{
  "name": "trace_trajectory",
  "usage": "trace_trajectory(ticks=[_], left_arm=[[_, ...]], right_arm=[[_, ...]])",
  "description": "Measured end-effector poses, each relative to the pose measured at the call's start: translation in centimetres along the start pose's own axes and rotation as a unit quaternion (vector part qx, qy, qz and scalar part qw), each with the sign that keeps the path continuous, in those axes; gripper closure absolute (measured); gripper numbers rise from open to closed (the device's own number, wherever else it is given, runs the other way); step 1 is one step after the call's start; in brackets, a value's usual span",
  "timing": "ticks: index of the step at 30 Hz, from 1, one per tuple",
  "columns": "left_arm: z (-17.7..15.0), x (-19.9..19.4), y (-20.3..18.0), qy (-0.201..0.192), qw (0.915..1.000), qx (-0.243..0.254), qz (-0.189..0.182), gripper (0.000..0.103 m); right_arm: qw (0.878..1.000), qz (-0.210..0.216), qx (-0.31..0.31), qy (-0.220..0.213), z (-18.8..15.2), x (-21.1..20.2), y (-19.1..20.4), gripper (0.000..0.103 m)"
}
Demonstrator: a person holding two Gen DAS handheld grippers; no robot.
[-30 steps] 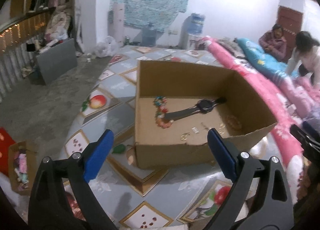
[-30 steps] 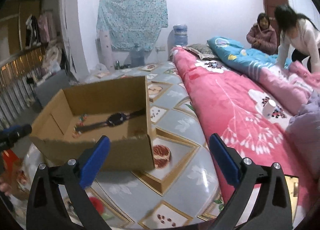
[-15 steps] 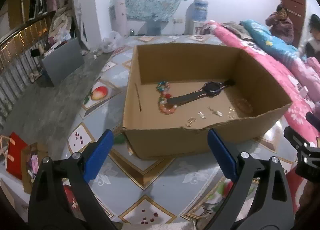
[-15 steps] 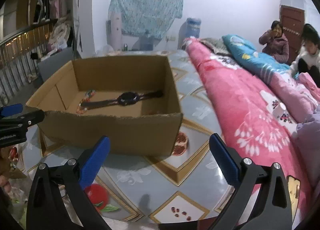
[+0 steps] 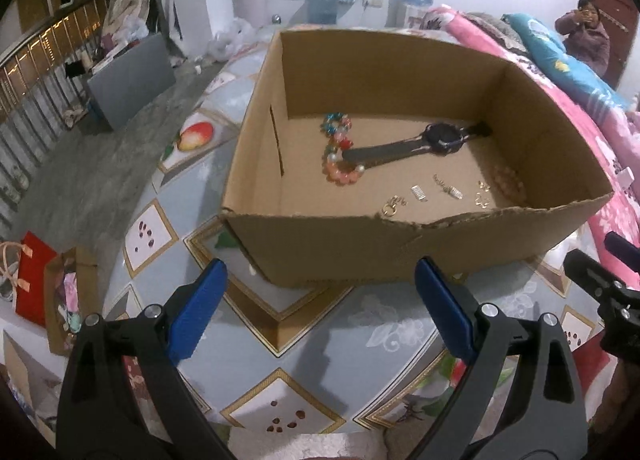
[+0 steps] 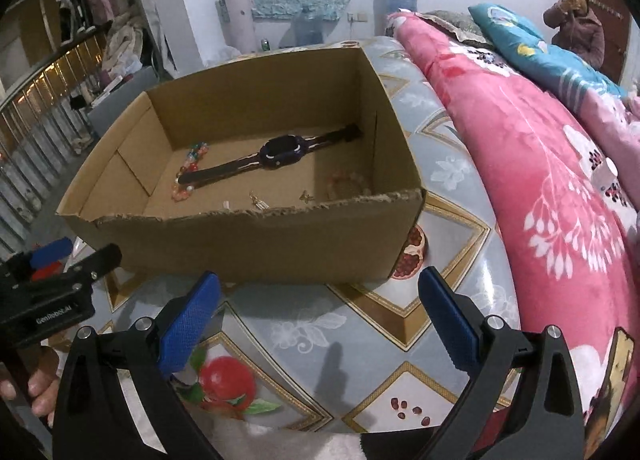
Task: Organize jewelry
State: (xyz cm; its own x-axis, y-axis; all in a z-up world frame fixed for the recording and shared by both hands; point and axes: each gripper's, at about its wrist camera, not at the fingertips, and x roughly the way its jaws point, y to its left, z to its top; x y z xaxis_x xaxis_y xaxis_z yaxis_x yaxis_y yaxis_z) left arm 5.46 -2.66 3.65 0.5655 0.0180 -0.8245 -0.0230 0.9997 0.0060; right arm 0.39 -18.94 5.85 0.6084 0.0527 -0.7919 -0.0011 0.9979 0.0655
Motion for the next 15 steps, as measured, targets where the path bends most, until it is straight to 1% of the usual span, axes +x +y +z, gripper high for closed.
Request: trace_trajectory(ticks=[2, 5, 11, 15], left_arm=[[0.0, 0.3, -0.2, 0.010, 0.9999, 0.001, 0.007, 0.012], [-0.1, 0.7, -0.4, 0.019, 0.9998, -0.002, 0.006, 0.012], [0.2, 0.7, -1.0, 0.023, 0.9997, 0.004, 0.012, 0.012], [0.6, 0.7, -1.5, 0.024, 0.9996, 0.009, 0.010, 0.012]], right_arm=[[1.000, 0.000, 0.000, 0.003, 0.1, 0.1, 0.1, 0.006], [1.000, 0.003, 0.003, 0.011, 0.2, 0.5, 0.2, 0.006], [1.000, 0.006, 0.000, 0.020, 0.4, 1.1, 0.6, 0.006], [1.000, 0.009, 0.003, 0.021, 0.7, 1.4, 0.7, 0.006]])
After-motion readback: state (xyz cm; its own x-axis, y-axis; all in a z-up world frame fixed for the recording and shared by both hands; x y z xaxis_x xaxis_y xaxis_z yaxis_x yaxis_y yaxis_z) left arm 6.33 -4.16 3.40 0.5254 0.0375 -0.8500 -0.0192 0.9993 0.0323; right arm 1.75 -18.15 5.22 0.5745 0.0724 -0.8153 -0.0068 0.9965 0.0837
